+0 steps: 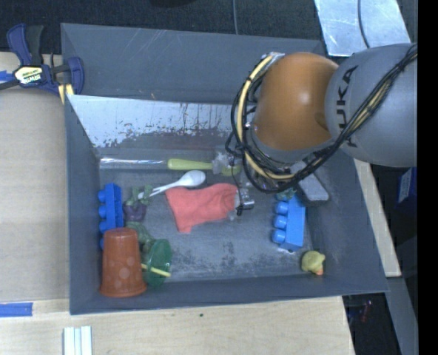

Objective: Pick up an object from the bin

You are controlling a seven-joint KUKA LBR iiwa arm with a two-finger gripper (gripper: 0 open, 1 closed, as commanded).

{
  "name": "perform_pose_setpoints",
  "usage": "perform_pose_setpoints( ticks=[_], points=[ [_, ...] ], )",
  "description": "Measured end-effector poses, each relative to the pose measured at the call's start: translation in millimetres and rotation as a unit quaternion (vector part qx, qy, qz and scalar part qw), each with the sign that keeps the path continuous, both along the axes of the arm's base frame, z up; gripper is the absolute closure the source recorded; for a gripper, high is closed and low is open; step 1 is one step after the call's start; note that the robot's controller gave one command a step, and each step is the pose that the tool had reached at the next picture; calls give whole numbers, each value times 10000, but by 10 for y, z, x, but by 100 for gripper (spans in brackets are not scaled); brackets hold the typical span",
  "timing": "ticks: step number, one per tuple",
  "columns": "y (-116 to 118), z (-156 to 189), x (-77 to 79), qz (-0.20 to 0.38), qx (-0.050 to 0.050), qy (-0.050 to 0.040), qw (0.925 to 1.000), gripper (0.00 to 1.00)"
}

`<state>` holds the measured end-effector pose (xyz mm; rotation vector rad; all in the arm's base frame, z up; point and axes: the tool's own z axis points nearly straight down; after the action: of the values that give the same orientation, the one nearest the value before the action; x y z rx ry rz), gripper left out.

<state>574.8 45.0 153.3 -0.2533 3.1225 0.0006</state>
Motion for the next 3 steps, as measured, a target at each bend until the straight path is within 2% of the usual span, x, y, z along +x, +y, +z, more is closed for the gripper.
perform_pose_setpoints(
  ticks=[1, 2, 3],
  points=[
    [65, -552, -66, 2005, -30, -10, 9797, 0],
    [226, -818, 424, 2129, -29, -67, 9770, 100],
    [226, -815, 423, 2126, -28, -66, 9771, 100]
  ],
)
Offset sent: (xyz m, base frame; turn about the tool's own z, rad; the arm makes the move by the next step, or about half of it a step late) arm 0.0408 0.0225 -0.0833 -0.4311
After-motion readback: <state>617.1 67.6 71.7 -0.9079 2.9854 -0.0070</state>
